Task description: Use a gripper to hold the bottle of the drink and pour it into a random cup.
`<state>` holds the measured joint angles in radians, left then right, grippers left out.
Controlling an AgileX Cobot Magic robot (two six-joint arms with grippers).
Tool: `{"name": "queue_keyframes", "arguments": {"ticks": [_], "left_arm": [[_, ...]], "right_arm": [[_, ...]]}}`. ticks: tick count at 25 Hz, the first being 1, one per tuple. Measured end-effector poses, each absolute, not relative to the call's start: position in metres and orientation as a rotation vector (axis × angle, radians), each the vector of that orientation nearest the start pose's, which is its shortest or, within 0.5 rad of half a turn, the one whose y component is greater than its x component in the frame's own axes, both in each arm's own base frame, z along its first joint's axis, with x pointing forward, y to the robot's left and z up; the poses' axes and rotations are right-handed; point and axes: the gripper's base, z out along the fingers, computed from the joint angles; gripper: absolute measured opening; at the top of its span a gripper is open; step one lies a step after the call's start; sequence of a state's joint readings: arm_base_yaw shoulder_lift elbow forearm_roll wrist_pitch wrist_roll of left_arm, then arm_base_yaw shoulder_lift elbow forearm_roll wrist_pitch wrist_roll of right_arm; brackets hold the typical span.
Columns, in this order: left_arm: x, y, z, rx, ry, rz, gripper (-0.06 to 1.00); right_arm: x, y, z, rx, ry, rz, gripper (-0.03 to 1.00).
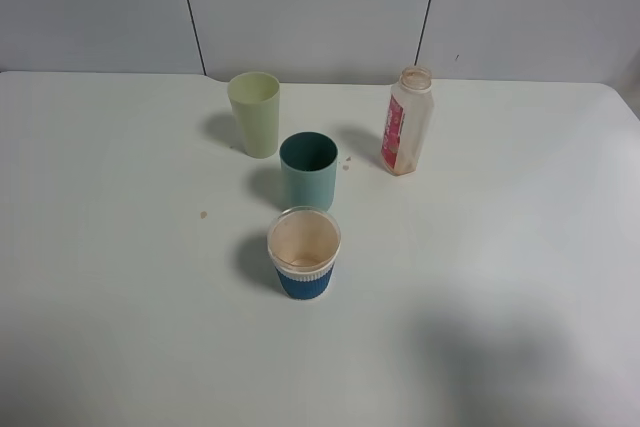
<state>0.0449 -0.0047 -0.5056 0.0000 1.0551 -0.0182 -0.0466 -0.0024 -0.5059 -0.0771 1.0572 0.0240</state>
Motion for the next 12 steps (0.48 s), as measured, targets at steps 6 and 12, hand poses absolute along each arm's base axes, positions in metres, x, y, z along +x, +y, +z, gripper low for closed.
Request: {"name": "queue_keyframes", "arguments": {"ticks": [6,12], "left_arm": [[-0.006,-0.0003,0.2792,-0.064,2.027,0.017,0.93],[-0.006,-0.0003,0.2792,-0.064,2.027,0.017,0.93]], "right_arm": [[-0.0062,-0.0058,0.2794,0.075,2.03,-0.106,0.99],[-0.0062,-0.0058,0.2794,0.075,2.03,-0.106,0.99]]}}
